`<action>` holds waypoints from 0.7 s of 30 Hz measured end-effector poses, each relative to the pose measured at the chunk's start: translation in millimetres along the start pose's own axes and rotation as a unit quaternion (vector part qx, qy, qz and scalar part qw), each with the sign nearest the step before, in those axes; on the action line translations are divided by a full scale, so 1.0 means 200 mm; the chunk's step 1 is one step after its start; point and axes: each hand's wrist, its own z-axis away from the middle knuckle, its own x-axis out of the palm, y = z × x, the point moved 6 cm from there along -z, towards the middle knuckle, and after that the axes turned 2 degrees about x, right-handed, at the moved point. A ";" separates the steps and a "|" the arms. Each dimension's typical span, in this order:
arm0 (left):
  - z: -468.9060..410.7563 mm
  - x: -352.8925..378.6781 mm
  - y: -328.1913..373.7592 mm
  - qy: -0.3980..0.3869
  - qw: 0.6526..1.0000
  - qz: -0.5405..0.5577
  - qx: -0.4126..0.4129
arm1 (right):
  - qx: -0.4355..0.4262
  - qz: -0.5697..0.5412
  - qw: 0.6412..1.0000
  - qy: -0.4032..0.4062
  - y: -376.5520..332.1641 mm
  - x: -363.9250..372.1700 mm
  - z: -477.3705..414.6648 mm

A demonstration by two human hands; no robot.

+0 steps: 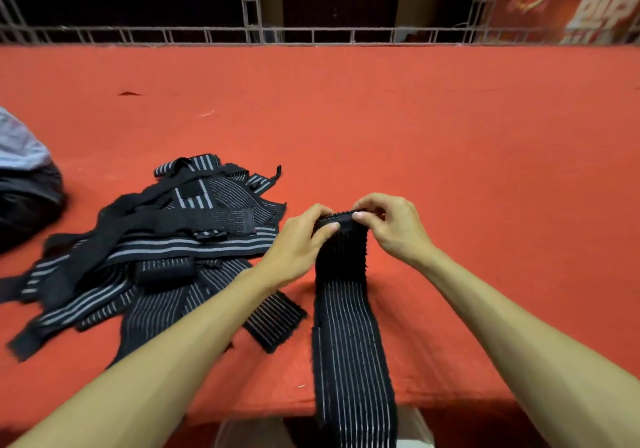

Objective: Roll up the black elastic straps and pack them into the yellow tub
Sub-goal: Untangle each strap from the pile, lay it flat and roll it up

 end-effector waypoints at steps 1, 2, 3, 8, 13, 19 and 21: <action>0.03 -0.04 0.06 0.008 1.000 0.006 -0.001 | -0.007 0.009 1.000 -0.013 -0.06 -0.05 0.02; 0.05 -0.07 0.11 0.006 1.000 0.010 -0.005 | -0.009 0.016 0.999 -0.034 -0.10 -0.08 0.04; 0.07 -0.11 0.17 -0.004 1.000 0.016 -0.005 | -0.008 0.018 0.998 -0.061 -0.15 -0.13 0.07; 0.21 -0.19 0.42 -0.127 0.963 0.216 -0.097 | 0.074 -0.170 0.958 -0.219 -0.35 -0.30 0.23; 0.27 -0.23 0.59 -0.215 0.875 0.402 -0.161 | 0.103 -0.339 0.890 -0.289 -0.52 -0.41 0.32; 0.23 -0.19 0.50 -0.143 0.946 0.258 -0.136 | 0.143 -0.258 0.929 -0.224 -0.35 -0.31 0.26; 0.20 -0.13 0.40 -0.089 0.979 0.155 -0.095 | 0.169 -0.236 0.935 -0.206 -0.23 -0.20 0.27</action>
